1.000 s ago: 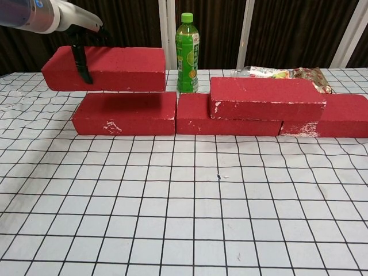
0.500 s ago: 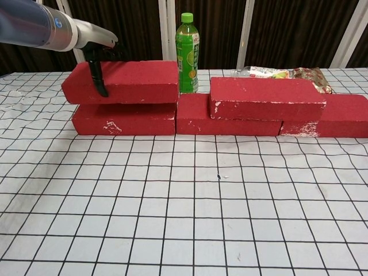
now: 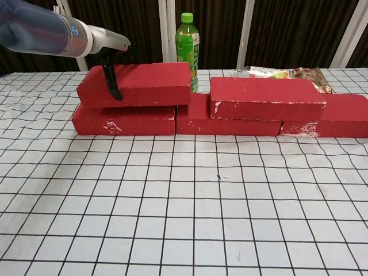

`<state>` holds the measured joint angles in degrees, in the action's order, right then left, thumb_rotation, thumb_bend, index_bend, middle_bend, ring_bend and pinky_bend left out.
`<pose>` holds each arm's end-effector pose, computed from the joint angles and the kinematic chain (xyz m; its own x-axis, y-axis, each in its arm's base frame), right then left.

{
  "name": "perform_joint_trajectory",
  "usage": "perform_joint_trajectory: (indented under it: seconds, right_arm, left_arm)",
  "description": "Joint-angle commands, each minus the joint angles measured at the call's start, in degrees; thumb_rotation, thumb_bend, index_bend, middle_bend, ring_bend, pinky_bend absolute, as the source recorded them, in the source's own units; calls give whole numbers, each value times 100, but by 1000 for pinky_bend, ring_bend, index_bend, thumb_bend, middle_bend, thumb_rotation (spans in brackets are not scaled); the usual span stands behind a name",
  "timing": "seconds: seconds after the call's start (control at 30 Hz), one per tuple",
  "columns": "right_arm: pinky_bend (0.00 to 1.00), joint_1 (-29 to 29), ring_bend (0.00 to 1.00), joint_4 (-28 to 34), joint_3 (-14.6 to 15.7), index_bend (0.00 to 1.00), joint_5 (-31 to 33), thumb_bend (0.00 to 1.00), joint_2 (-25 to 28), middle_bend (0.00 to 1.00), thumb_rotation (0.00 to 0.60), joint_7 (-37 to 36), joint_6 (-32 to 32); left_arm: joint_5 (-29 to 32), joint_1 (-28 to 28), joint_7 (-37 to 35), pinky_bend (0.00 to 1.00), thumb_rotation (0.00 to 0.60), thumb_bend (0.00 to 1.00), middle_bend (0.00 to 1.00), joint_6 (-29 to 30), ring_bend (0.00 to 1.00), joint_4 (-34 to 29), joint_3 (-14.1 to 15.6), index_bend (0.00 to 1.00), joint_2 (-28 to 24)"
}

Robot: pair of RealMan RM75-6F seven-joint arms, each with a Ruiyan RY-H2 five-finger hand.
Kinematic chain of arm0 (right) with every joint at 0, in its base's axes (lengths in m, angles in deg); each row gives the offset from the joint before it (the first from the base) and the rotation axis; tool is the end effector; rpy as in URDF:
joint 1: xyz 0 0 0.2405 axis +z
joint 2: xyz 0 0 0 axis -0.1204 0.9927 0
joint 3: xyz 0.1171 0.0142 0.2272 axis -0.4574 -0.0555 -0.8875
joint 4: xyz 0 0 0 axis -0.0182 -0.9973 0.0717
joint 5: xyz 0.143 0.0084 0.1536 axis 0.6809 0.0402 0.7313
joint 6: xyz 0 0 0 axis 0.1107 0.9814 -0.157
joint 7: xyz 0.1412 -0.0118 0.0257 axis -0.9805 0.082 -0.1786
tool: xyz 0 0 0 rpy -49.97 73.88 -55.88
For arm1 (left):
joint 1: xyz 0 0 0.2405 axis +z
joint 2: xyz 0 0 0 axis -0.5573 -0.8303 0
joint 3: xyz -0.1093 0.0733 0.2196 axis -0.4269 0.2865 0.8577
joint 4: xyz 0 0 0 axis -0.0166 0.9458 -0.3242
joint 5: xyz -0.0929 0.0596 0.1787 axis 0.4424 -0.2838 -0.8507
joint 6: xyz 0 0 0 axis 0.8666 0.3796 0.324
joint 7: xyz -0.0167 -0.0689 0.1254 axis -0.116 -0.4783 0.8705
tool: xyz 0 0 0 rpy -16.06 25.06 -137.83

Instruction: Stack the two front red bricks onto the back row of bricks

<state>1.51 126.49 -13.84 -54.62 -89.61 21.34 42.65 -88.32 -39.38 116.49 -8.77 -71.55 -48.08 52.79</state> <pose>-0.2914 -0.1901 0.1451 0.4453 -0.1911 0.8748 -0.8397 0.2501 0.4821 -0.0742 0.4642 0.0186 0.6323 0.3491 0.6916 0.7734 -0.2328 -0.5896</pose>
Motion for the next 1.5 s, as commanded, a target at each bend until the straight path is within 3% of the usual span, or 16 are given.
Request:
perform_joint_trajectory:
  seconds: [0.03, 0.93, 1.5]
  right_arm:
    - [0, -2, 0, 2, 1, 16, -7, 134, 2, 0, 600, -4, 5]
    - [0, -28, 0, -23, 4, 16, -43, 134, 19, 0, 600, -51, 49]
    - [0, -31, 0, -46, -18, 16, -21, 133, 31, 0, 600, -84, 45]
  left_arm:
    - [35, -32, -29, 244, 600, 56, 137, 11, 93, 4, 23, 228, 11]
    - [402, -388, 46, 244, 600, 56, 137, 10, 93, 299, 308, 228, 327]
    - [548, -522, 84, 244, 600, 56, 137, 52, 93, 471, 300, 221, 530]
